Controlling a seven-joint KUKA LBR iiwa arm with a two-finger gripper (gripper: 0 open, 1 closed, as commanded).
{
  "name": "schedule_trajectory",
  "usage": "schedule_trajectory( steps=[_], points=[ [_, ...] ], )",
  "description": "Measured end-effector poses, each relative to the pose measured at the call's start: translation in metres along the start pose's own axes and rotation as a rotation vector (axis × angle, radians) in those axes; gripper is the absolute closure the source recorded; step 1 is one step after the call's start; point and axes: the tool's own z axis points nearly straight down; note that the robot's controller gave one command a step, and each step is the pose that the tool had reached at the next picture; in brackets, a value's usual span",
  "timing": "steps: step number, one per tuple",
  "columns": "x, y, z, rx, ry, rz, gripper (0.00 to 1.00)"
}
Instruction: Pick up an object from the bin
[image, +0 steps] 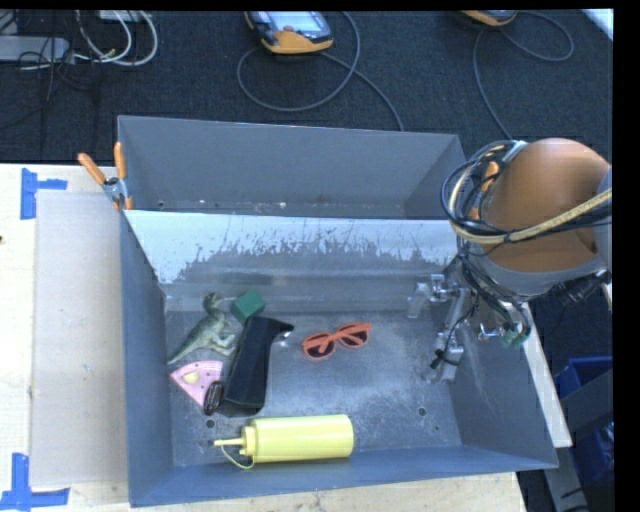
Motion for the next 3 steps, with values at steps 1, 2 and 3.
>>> schedule_trajectory(
  steps=[1,2,3],
  points=[
    [-0.001,0.0,-0.005,0.001,-0.008,-0.002,0.0],
    [-0.031,0.027,0.018,0.003,-0.01,-0.059,0.0],
    [-0.043,0.05,0.081,0.002,-0.011,-0.232,0.0]
  ],
)
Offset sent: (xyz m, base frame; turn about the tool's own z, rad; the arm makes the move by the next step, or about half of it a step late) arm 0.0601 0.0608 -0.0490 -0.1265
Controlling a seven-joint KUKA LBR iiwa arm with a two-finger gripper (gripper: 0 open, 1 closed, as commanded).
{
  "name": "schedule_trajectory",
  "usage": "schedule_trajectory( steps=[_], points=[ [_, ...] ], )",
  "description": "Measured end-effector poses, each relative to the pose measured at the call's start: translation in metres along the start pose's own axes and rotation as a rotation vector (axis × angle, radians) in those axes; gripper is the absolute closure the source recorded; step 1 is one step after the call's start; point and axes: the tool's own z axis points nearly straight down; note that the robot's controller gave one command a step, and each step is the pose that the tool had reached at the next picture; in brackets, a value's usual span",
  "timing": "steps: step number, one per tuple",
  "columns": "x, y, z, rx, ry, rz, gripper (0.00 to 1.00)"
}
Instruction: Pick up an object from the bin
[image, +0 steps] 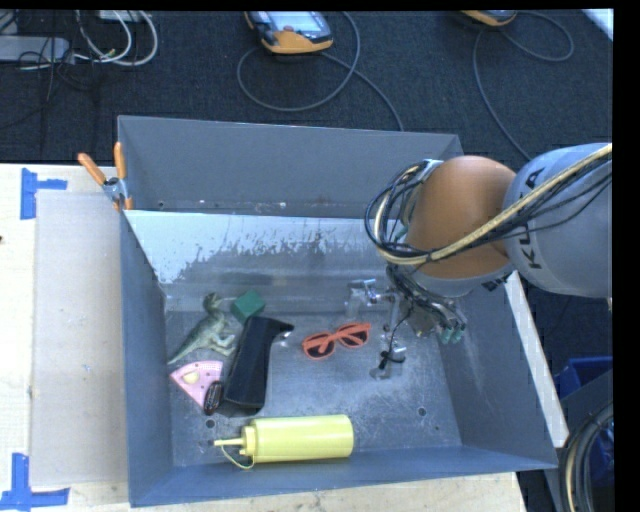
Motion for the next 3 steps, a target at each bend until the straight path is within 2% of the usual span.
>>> schedule_trajectory(
  steps=[1,2,3],
  points=[
    [-0.037,0.002,0.022,0.0,0.004,0.058,0.0],
    [-0.04,0.005,0.067,-0.001,0.002,0.017,1.0],
    [-0.04,0.005,0.067,-0.001,0.002,0.016,1.0]
  ],
)
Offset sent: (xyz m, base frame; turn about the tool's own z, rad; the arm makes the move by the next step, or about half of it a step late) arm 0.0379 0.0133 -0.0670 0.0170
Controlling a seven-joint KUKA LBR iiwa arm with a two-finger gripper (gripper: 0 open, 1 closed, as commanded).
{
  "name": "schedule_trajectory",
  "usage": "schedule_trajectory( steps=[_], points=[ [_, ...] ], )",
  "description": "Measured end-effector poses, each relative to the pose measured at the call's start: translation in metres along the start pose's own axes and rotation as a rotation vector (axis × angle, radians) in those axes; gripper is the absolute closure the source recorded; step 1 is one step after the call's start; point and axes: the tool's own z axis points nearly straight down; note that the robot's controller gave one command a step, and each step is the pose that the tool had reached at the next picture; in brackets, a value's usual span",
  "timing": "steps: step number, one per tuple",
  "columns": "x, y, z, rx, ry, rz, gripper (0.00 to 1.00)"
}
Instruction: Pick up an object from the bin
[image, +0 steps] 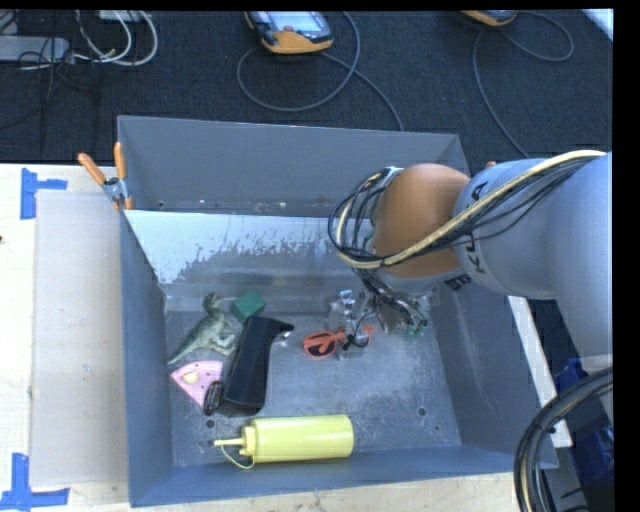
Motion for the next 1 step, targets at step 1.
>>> schedule_trajectory(
  steps=[1],
  points=[
    [0.0058,-0.0001,-0.0462,-0.001,0.004,0.016,1.0]
  ],
)
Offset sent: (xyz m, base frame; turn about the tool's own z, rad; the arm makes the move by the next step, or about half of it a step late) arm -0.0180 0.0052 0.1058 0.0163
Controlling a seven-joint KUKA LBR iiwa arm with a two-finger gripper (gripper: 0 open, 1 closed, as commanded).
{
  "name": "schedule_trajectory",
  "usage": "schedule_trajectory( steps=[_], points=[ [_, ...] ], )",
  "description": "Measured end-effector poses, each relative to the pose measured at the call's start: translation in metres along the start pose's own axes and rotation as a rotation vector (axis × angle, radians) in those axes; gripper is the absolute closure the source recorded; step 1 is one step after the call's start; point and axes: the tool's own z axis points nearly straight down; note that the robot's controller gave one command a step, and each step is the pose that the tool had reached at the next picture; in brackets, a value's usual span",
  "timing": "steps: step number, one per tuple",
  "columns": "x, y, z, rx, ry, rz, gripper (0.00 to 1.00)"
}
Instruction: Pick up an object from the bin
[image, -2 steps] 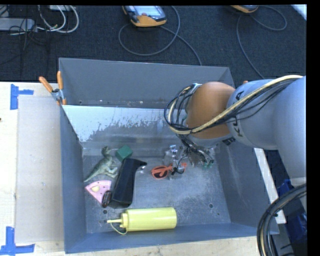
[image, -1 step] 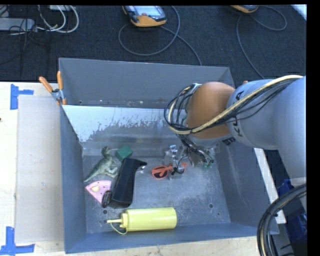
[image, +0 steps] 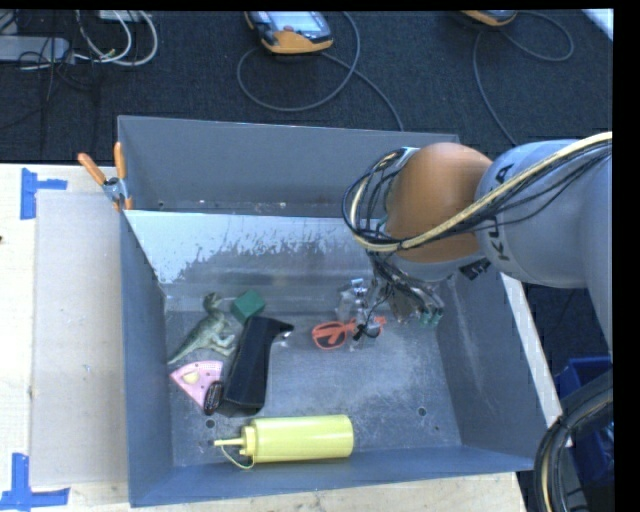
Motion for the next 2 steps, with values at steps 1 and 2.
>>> schedule_trajectory(
  steps=[1,2],
  points=[
    [0.01,0.007,-0.055,0.001,-0.003,0.0,1.0],
    [0.008,0.009,-0.075,0.0,-0.002,-0.02,1.0]
  ],
)
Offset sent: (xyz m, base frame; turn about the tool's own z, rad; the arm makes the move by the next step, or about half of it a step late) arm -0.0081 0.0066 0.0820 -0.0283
